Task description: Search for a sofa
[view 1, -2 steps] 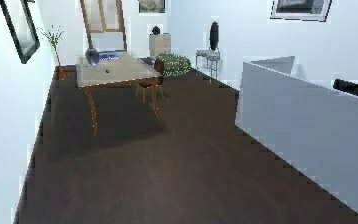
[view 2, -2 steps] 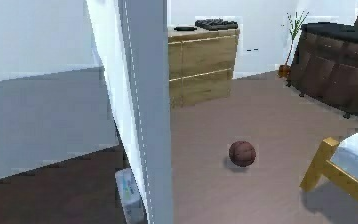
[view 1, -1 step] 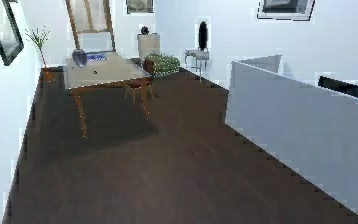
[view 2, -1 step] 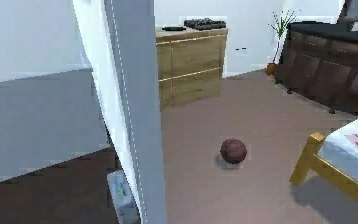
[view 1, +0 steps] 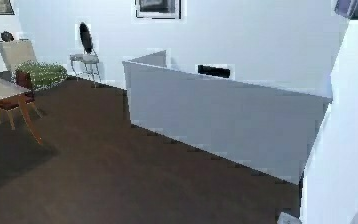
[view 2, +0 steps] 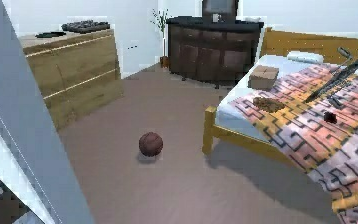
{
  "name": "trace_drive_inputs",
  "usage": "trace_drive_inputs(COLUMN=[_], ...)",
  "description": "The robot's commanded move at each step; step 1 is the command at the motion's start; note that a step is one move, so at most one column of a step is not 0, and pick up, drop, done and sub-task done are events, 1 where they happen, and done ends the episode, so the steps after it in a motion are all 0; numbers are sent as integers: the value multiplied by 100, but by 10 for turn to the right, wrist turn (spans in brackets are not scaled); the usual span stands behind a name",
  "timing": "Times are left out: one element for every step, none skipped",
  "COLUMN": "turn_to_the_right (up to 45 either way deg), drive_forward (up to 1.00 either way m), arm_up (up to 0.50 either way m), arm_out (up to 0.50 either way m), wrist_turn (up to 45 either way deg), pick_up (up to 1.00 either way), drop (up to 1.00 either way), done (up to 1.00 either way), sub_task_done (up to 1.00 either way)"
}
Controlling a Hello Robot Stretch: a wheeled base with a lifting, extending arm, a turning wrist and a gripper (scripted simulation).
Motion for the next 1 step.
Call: trace_drive_inputs(turn_to_the_right=[0], drive_forward=[10], arm_up=[0], arm_out=[0], wrist_turn=[0], pick_up=[0], drop=[0], done=[0], sub_task_done=[0])
